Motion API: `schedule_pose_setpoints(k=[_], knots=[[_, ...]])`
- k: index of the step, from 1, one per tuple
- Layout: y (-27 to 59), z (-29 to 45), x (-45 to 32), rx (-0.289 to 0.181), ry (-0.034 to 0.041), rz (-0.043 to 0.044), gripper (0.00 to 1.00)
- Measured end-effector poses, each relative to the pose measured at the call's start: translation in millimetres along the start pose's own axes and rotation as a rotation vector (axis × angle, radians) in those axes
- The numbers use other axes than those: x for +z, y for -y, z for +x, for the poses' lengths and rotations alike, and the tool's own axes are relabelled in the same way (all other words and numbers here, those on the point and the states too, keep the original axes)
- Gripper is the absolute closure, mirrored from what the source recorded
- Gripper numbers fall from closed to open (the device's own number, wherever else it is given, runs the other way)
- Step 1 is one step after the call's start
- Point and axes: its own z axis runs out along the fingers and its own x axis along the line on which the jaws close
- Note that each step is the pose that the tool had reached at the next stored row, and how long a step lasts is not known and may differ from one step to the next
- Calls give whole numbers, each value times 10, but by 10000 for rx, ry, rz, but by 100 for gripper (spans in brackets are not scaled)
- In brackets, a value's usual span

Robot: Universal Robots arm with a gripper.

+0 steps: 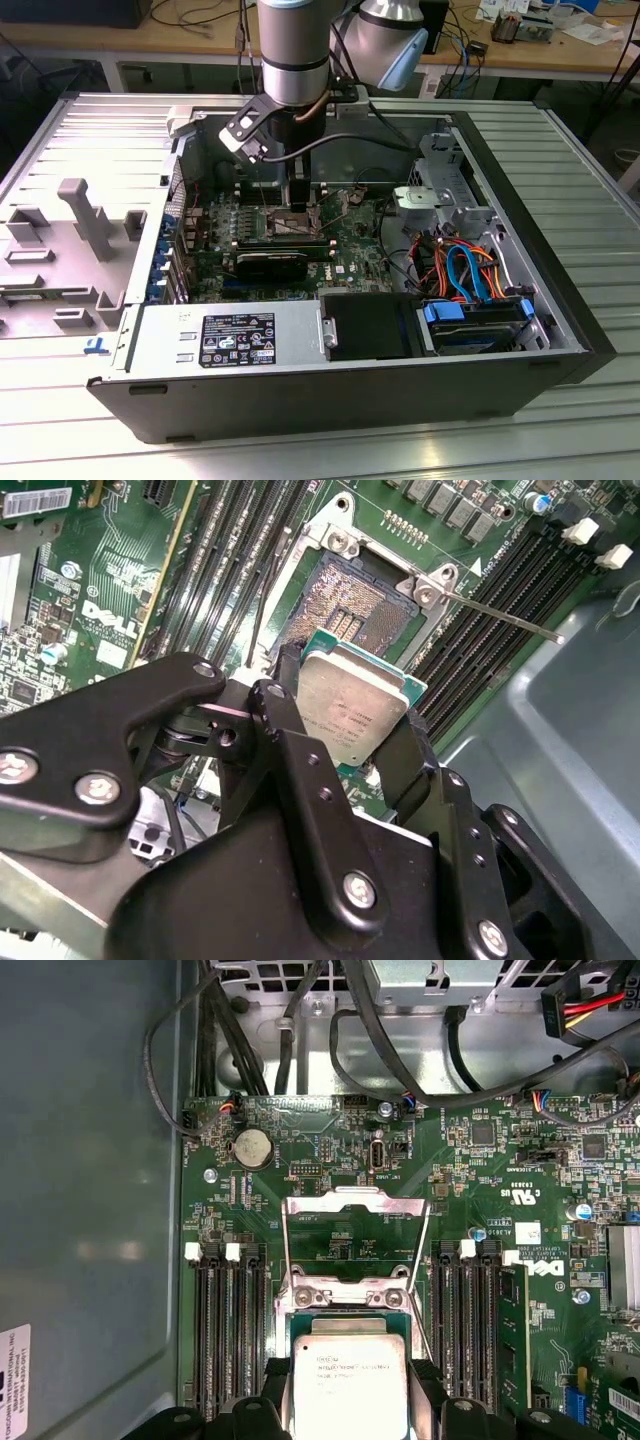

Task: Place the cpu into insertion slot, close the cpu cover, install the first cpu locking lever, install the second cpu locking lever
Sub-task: 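Close the cpu cover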

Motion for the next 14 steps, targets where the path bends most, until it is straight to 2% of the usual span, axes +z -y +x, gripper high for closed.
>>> schedule_pose_setpoints(k=[14], knots=[[2,-1,50,0,1,0,45]])
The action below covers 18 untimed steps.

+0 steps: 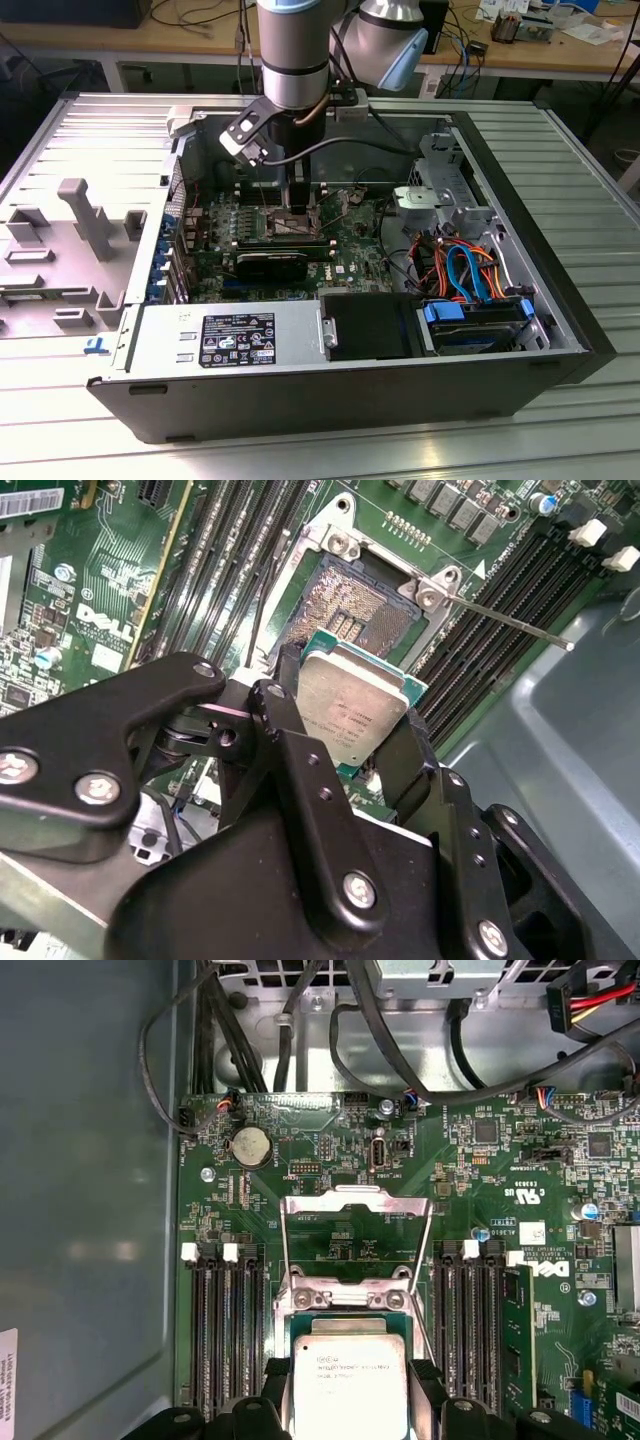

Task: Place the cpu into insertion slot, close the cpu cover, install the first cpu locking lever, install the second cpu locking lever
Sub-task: 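Close the cpu cover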

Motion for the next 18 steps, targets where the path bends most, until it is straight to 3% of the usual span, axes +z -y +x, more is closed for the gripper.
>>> schedule_pose_setpoints(k=[18], knots=[[2,-1,43,0,0,0,45]])
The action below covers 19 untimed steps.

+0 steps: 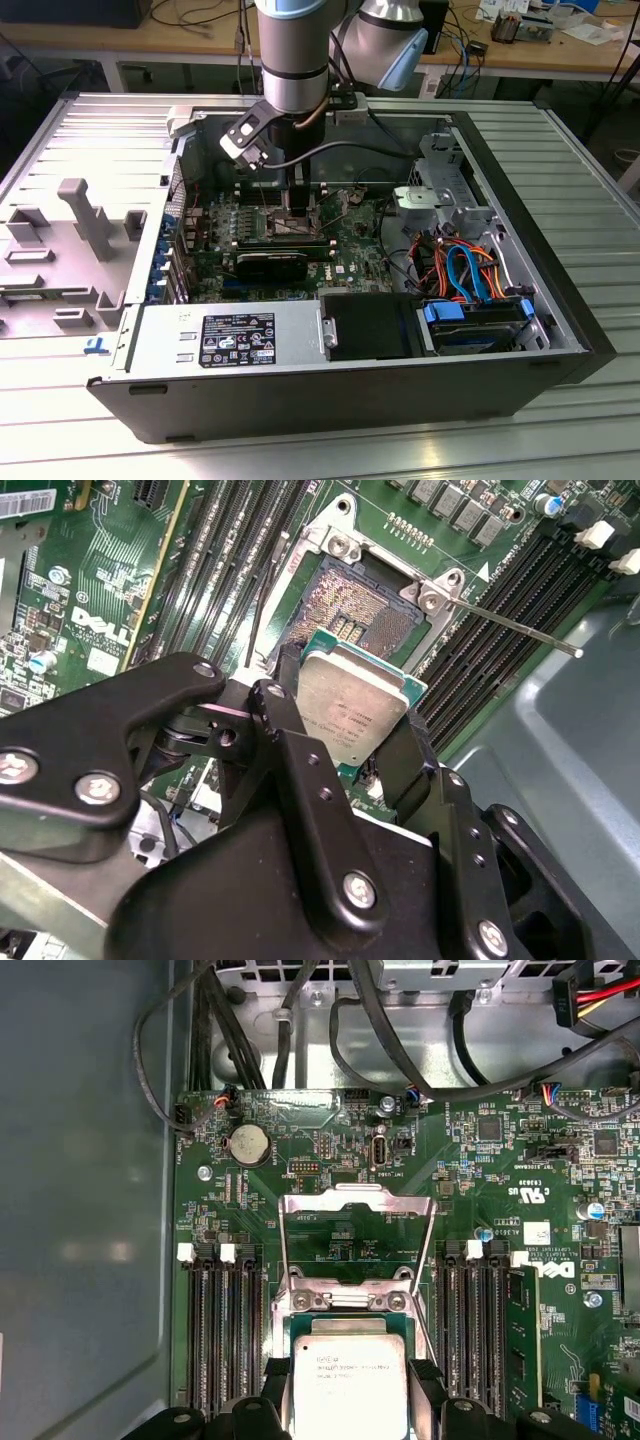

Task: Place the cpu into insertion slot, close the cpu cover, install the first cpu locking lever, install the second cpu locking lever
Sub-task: 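Close the cpu cover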

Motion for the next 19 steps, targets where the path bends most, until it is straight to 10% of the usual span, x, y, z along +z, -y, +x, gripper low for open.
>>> schedule_pose_setpoints(k=[19], knots=[[70,22,166,-94,53,0,45]])
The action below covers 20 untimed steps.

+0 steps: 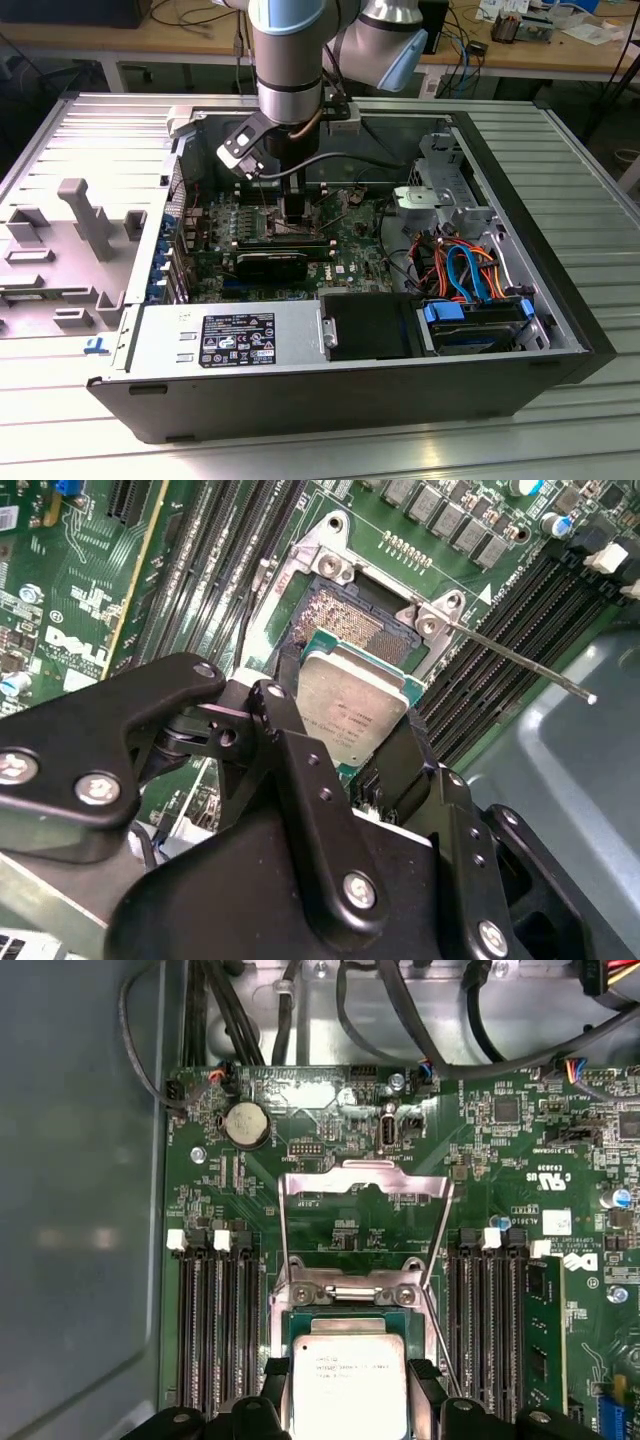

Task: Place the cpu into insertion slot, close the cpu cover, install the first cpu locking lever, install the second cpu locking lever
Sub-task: 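Close the cpu cover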

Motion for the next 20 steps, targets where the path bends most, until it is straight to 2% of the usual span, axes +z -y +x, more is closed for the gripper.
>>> schedule_pose_setpoints(k=[8,15,20], knots=[[41,-4,122,-15,3,0,45],[67,-31,184,-15,23,1,45],[53,-34,194,-16,34,2,45]])
